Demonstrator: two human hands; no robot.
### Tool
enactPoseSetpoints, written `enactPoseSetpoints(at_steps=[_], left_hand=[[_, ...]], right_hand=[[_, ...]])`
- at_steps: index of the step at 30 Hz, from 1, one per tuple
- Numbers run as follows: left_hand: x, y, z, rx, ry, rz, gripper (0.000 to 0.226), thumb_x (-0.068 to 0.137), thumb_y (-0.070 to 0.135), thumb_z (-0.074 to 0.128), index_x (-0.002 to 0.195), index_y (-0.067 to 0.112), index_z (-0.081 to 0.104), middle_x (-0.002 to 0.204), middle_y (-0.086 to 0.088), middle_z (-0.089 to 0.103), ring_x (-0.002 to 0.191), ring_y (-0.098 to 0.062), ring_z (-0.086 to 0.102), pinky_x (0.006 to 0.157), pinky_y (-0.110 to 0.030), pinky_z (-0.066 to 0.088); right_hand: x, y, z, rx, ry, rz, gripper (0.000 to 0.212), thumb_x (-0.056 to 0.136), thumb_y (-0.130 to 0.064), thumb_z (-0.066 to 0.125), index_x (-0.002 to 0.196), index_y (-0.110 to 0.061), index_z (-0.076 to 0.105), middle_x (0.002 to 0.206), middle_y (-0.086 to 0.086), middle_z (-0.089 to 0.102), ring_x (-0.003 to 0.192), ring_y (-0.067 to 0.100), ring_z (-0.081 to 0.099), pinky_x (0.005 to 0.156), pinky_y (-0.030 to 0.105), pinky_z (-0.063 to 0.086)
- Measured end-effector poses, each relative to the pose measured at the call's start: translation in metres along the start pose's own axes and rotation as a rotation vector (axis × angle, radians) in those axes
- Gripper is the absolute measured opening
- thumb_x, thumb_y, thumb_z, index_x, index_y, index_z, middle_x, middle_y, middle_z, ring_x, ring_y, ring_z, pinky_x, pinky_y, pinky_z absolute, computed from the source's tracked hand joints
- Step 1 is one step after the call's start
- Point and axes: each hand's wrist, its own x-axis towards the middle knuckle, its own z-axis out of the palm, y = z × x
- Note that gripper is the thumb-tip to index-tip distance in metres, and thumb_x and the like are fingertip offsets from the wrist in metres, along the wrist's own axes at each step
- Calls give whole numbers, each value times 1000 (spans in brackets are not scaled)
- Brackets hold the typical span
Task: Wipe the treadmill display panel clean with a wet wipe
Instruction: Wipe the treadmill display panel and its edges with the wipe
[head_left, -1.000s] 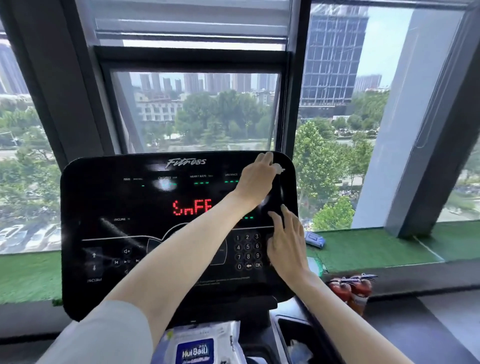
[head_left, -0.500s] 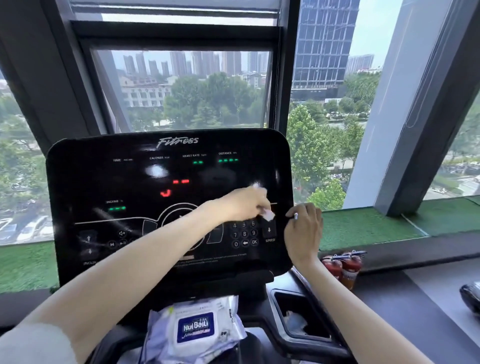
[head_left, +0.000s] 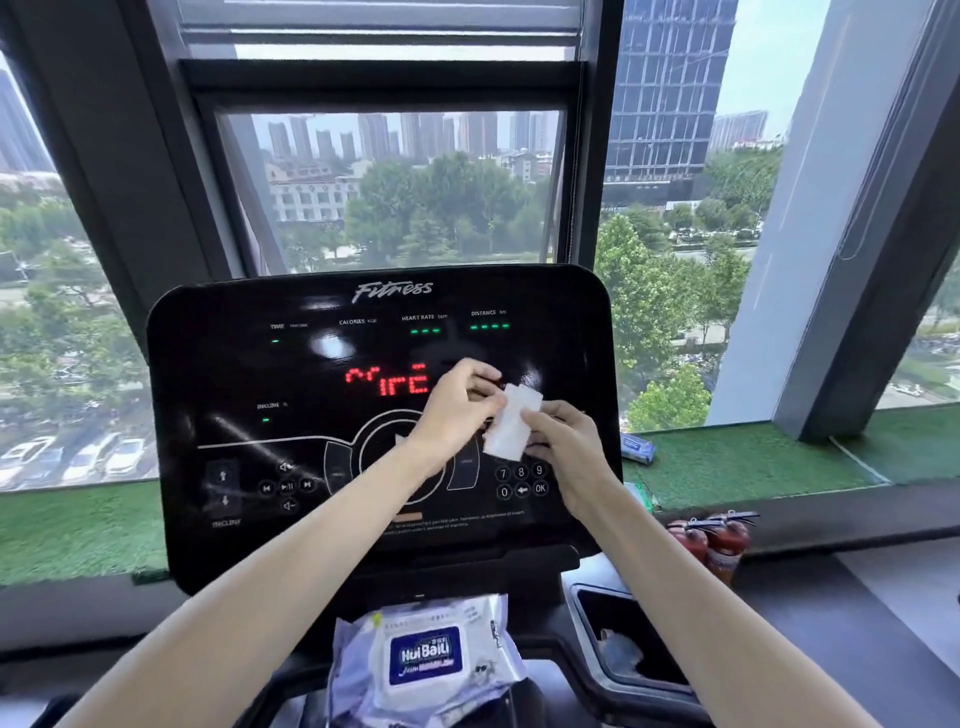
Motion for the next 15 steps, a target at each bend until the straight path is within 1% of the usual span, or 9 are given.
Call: enactPoseSetpoints(at_steps=[1,2,4,5,6,8,10,13,15], left_hand=[[-4,-1,-1,65,91,73,22,83,12,68,101,17,57,94,1,61,82,-10,58,69,-16,45],[-7,-2,-1,95,118,110,20,82,13,69,98,16,57,94,1,59,81,-9,57,70,-15,45],[-13,-3,0,59,5,67,15,83,15,69,96,15,61,94,0,62,85,-12,60,73,-18,51],[-15,-3,1,11,-65,9,15,84,17,69,97,15,62,96,-1,64,88,-15,62,75,-24,54],[-16,-2,1,-46,-90,-40,18,84,20,69,100,15,62,99,-3,65,91,-17,64,76,-28,56],[-15,1,0,-127,-46,-81,29,82,23,72,106,12,61,103,-6,64,90,-17,65,76,-31,57],[-14,4,-1,-99,25,-75,34,79,23,74,107,11,58,99,-4,64,87,-16,66,75,-32,57],[-9,6,1,-79,66,-77,22,80,13,72,99,8,61,91,-3,64,84,-18,65,75,-34,57],[-1,8,0,4,120,-23,15,81,4,68,95,8,65,89,-6,67,85,-21,66,73,-30,56]], right_hand=[[2,0,2,-21,45,1,7,83,-11,66,85,-9,60,78,9,65,66,14,61,64,27,50],[2,-1,5,-20,83,4,7,83,-11,66,86,-8,60,80,10,65,67,15,62,63,27,51],[3,-3,11,-6,85,-5,11,84,-14,66,90,-6,62,86,12,67,72,18,65,65,28,53],[3,-5,14,-11,60,-14,14,85,-18,65,93,-6,64,88,12,69,76,20,67,68,30,54],[2,-7,17,-16,36,-27,18,88,-23,62,94,-6,66,90,11,70,79,21,68,71,31,55],[2,-9,22,6,10,-48,30,95,-30,50,94,-7,69,87,10,71,77,19,67,72,31,54],[2,-11,23,19,-17,-58,42,98,-33,39,94,-5,70,86,10,72,76,17,64,73,30,52],[2,-13,22,13,-64,-87,54,100,-35,29,90,-4,73,89,10,73,77,17,62,79,31,48],[2,-17,20,-49,5,-132,53,101,-34,29,88,-7,73,88,5,72,78,14,61,78,28,46]])
